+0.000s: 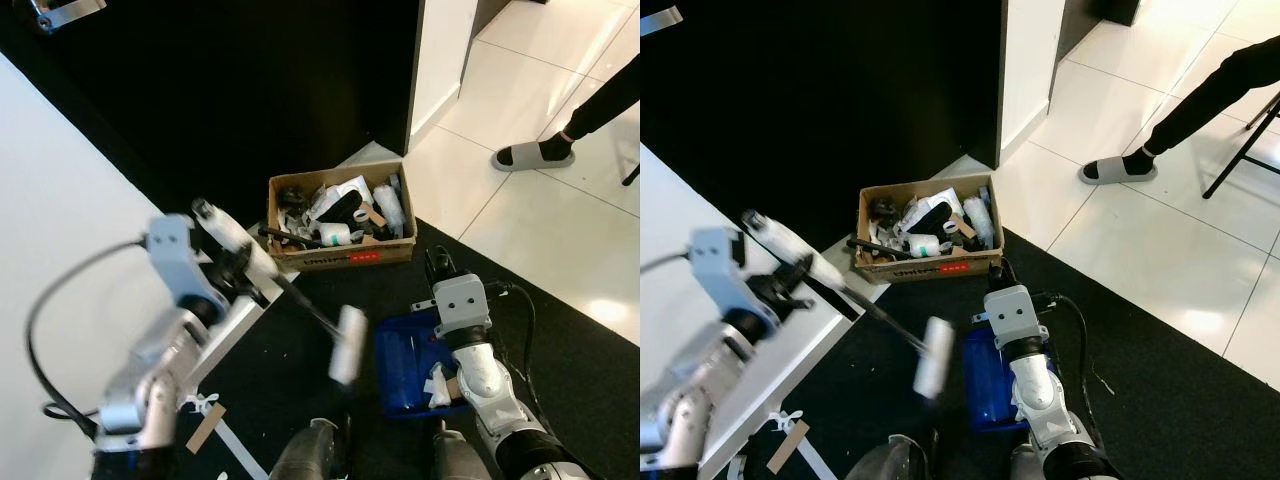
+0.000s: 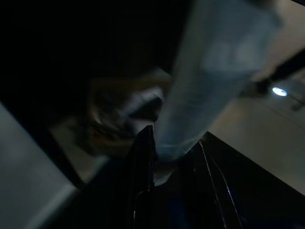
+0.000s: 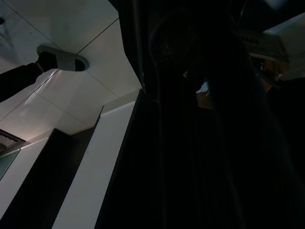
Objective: Sweep floor
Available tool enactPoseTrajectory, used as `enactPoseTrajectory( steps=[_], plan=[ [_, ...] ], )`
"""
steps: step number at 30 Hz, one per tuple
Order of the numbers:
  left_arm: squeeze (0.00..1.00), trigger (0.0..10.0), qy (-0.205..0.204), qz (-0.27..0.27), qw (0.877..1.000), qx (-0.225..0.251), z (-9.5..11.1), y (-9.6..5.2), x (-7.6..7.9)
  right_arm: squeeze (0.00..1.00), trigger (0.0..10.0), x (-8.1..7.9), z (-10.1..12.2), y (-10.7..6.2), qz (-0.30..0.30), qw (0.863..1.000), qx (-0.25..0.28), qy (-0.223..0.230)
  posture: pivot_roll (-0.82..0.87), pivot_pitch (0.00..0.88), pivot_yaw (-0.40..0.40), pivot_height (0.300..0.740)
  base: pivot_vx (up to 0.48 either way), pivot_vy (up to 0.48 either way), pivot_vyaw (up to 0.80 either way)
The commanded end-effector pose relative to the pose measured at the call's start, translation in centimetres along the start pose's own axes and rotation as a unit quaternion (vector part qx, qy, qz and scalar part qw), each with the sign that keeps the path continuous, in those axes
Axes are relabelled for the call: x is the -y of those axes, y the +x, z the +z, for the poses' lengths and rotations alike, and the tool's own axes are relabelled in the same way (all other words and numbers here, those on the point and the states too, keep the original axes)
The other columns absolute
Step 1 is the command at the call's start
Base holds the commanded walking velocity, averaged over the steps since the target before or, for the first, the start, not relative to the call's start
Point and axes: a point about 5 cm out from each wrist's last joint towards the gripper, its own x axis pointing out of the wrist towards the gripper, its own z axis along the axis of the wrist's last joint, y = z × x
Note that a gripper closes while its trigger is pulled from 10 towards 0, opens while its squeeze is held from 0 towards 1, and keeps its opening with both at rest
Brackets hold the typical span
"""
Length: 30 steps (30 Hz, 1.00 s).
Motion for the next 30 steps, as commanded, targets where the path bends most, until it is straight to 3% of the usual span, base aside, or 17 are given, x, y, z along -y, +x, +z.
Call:
enactPoseTrajectory(
  steps=[1,9,11,13,16,17,20,24,27,30],
  plan=[
    [0.07,10.0,0.020,0.024,1.000,0.005,0.2,-0.3,-1.2,0.00,10.0,-0.7,-1.2,-1.3,0.014,0.999,-0.036,0.001,0.11,0.346,0.164,0.740,0.000,0.000,0.00],
    [0.07,10.0,0.045,0.046,0.998,-0.024,-2.6,0.5,-1.6,0.00,10.0,-0.7,-1.2,-1.2,0.012,0.999,-0.034,0.000,0.09,0.354,0.164,0.740,0.000,0.000,0.00],
    [0.08,10.0,0.063,0.074,0.993,-0.062,-6.0,1.6,-1.7,0.00,10.0,-0.4,-1.2,-1.4,0.010,0.999,-0.034,-0.002,0.08,0.362,0.161,0.740,0.000,0.000,0.00],
    [0.09,10.0,0.071,0.082,0.991,-0.077,-7.0,1.8,-1.7,0.00,10.0,-0.4,-1.2,-1.5,0.010,0.999,-0.034,-0.002,0.08,0.362,0.161,0.740,0.000,0.000,0.00],
    [0.08,10.0,0.030,0.056,0.993,-0.102,-8.7,1.9,0.3,0.00,10.0,-0.3,-1.3,-1.6,0.010,0.999,-0.035,-0.004,0.07,0.360,0.163,0.740,0.000,0.000,0.00],
    [0.08,10.0,0.030,0.056,0.993,-0.102,-8.7,1.9,0.3,0.00,10.0,-0.3,-1.3,-1.6,0.010,0.999,-0.035,-0.004,0.07,0.360,0.163,0.740,0.000,0.000,0.00],
    [0.08,10.0,-0.100,0.050,0.988,-0.111,-9.4,1.4,2.8,0.00,10.0,-0.1,-1.3,-1.7,0.008,0.999,-0.034,-0.005,0.07,0.355,0.164,0.740,0.000,0.000,0.00],
    [0.09,10.0,-0.189,0.040,0.975,-0.106,-9.4,1.2,5.1,0.00,10.0,-0.3,-1.3,-1.5,0.008,0.999,-0.035,-0.005,0.08,0.349,0.162,0.740,0.000,0.000,0.00],
    [0.09,10.0,-0.237,0.032,0.967,-0.086,-8.5,1.6,6.6,0.00,10.0,-0.4,-1.2,-1.3,0.009,0.999,-0.033,-0.003,0.09,0.346,0.160,0.740,0.000,0.000,0.00],
    [0.09,10.0,-0.251,0.028,0.965,-0.073,-7.8,1.9,7.1,0.00,10.0,-0.4,-1.1,-1.2,0.010,0.999,-0.032,-0.002,0.09,0.339,0.159,0.740,0.000,0.000,0.00]
  ],
)
